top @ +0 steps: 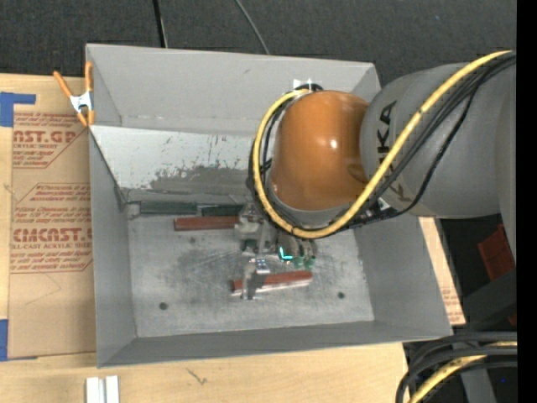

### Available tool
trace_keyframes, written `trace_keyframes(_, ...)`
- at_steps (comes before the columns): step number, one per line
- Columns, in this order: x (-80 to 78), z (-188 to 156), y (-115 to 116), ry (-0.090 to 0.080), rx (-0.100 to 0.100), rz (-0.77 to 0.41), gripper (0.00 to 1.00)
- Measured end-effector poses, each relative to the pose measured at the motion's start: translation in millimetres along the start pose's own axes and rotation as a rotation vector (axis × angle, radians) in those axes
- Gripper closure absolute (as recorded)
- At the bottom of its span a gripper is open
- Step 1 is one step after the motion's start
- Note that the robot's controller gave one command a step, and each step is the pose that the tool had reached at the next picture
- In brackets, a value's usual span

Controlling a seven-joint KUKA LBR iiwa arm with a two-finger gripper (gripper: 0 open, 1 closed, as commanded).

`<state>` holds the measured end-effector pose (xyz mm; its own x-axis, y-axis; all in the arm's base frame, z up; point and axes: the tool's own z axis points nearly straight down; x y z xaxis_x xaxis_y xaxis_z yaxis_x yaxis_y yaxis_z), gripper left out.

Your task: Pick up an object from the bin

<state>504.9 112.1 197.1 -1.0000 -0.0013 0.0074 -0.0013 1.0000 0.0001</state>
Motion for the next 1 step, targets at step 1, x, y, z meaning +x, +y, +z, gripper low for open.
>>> trace_keyframes(1,-1.9,-3.8,-0.6,-0.008,-0.001,0.001,0.00)
